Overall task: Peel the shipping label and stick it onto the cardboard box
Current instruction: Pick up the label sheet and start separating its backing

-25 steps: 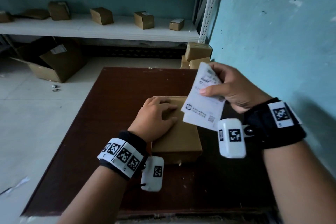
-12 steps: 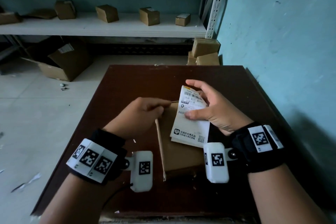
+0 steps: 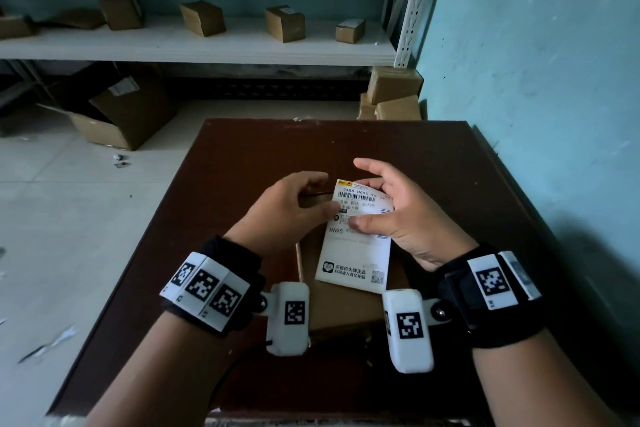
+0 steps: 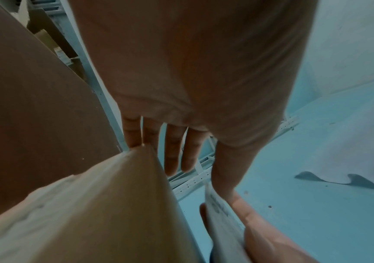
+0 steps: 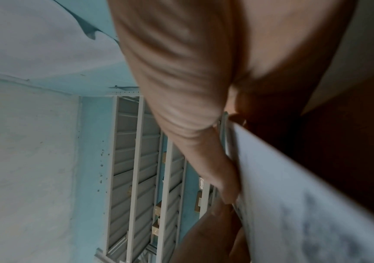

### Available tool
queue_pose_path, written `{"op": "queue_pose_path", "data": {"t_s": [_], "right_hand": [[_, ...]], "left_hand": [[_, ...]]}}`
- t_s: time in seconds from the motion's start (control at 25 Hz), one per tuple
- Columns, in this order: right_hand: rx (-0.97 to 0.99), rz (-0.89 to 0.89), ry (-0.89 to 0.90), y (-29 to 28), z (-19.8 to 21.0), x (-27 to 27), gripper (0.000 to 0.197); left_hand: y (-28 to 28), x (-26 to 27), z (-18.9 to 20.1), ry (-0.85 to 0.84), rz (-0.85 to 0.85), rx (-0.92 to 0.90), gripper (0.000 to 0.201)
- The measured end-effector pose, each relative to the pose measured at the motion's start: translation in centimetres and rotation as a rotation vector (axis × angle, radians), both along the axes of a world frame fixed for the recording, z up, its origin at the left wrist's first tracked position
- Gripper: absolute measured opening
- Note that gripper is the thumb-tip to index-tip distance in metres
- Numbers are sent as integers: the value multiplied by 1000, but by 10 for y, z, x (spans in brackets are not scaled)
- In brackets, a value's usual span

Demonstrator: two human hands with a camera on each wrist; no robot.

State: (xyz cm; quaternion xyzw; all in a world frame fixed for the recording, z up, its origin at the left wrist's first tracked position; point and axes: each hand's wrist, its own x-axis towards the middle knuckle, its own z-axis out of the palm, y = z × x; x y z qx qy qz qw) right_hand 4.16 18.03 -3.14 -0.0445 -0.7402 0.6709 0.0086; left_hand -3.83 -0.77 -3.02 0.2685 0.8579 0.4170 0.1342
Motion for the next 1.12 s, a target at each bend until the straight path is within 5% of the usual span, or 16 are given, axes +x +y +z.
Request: {"op": "queue_pose_path", "data": {"t_s": [0.16, 0.32, 0.52, 0.64, 0.8, 0.92, 1.12], "right_hand": [[39, 55, -6, -2, 0, 3, 78], [78, 125, -33, 12, 6, 9, 56], [2, 107, 4, 25, 17, 16, 54], [24, 149, 19, 20, 18, 16, 52], [14, 141, 38, 17, 17, 13, 50], [22, 106, 39, 14, 12, 9, 49], [189, -214, 123, 20, 11, 7, 36]], "left_hand": [[-3, -1, 3, 1, -108, -75, 37], [-7, -4, -2, 26, -201, -93, 37], [-8, -1, -3, -44, -302, -66, 39], [-2, 3, 1, -19, -164, 92, 20], [6, 7, 11, -104, -55, 365, 25], [9, 10, 13, -143, -53, 355, 28], [4, 7, 13, -67, 146, 414, 21]]}}
